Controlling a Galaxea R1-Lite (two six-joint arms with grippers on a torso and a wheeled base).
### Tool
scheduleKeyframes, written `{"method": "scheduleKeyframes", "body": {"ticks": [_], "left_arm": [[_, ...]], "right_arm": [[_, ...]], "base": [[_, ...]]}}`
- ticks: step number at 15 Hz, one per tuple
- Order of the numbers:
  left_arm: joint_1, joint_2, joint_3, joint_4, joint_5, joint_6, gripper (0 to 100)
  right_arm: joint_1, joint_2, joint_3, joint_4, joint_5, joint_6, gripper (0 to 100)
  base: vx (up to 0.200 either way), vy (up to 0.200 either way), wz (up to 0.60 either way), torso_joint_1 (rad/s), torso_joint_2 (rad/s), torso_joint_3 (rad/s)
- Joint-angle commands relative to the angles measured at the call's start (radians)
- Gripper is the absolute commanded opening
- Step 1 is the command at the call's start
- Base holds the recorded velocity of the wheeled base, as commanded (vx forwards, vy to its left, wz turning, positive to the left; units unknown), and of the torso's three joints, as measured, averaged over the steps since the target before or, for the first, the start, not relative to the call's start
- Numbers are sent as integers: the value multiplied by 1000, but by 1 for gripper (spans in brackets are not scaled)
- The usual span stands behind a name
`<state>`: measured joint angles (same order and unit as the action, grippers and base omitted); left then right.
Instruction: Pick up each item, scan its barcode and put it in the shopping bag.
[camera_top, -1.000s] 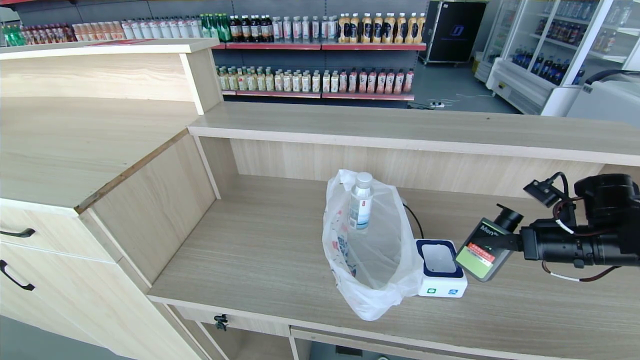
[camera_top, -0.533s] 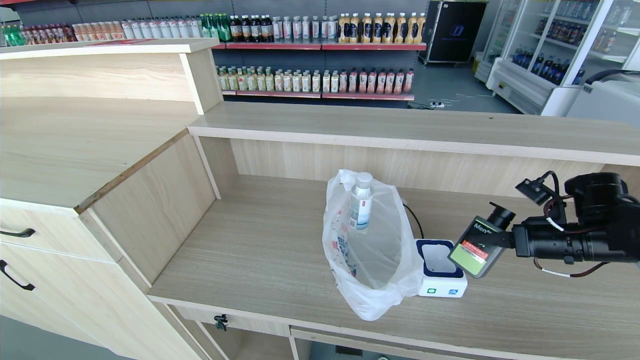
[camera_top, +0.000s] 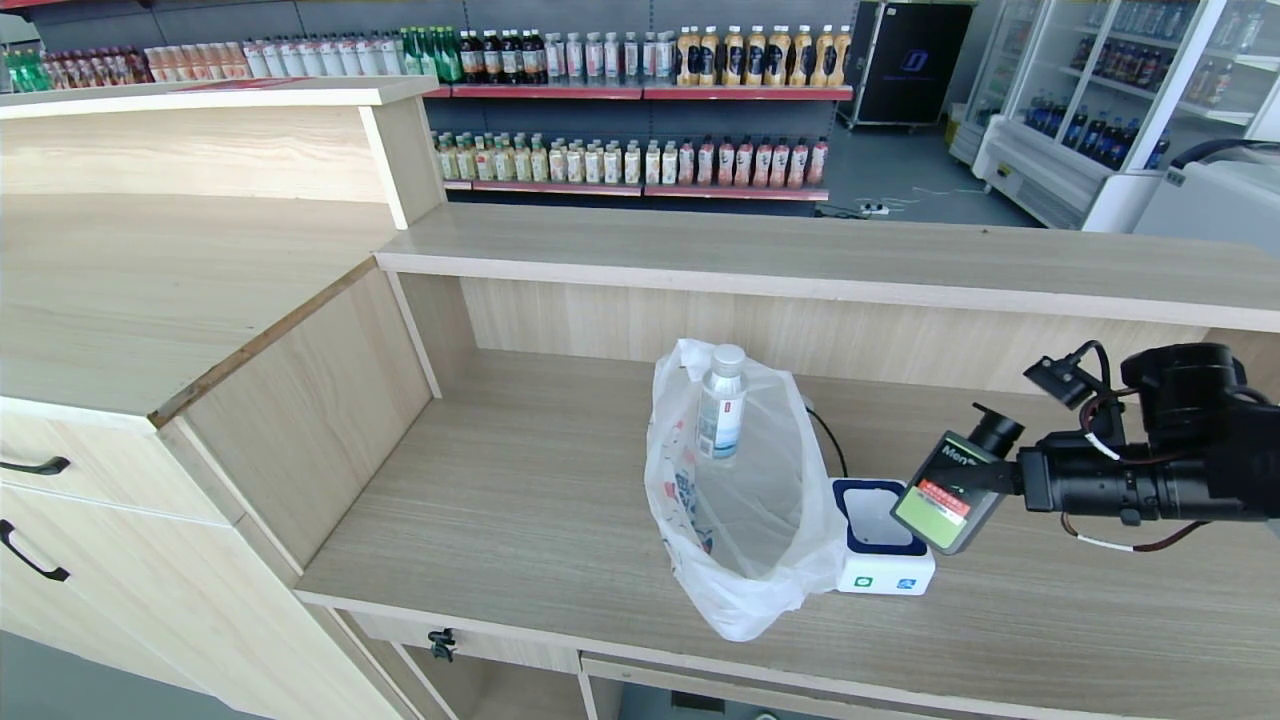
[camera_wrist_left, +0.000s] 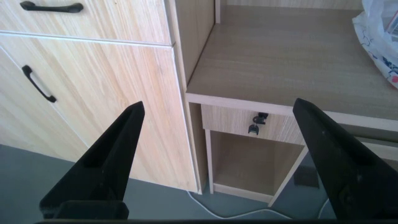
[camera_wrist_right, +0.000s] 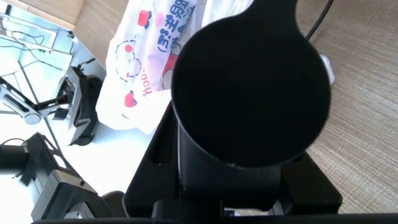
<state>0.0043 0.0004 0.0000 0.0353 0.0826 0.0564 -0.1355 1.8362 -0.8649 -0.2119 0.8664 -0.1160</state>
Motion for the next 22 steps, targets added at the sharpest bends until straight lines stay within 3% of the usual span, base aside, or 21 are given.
{"method": "scheduleKeyframes", "body": {"ticks": [1, 3, 4, 5, 6, 11, 15, 18, 22], "left_arm": [[0, 0, 0, 0, 0, 0, 100], [0, 0, 0, 0, 0, 0, 100], [0, 0, 0, 0, 0, 0, 100], [0, 0, 0, 0, 0, 0, 100], [0, 0, 0, 0, 0, 0, 100], [0, 0, 0, 0, 0, 0, 100], [0, 0, 0, 0, 0, 0, 100], [0, 0, 0, 0, 0, 0, 100], [0, 0, 0, 0, 0, 0, 100]], "right_arm": [[-7, -149, 15, 0, -66, -1, 0], [-21, -285, 46, -15, -340, -77, 0], [-33, -328, 75, -52, -540, -177, 0], [-35, -341, 87, -73, -607, -206, 0], [-33, -380, 147, -162, -773, -266, 0], [7, -428, 211, -204, -776, -266, 0], [159, -443, 225, -198, -776, -260, 0], [275, -385, 264, -201, -774, -261, 0], [281, -244, 280, -256, -768, -248, 0]], "base": [[0, 0, 0, 0, 0, 0], [0, 0, 0, 0, 0, 0], [0, 0, 0, 0, 0, 0], [0, 0, 0, 0, 0, 0], [0, 0, 0, 0, 0, 0], [0, 0, 240, 0, 1, 0], [0, 0, 600, 2, 1, 2], [0, 0, 0, 0, 0, 0], [0, 0, 0, 0, 0, 0]]}}
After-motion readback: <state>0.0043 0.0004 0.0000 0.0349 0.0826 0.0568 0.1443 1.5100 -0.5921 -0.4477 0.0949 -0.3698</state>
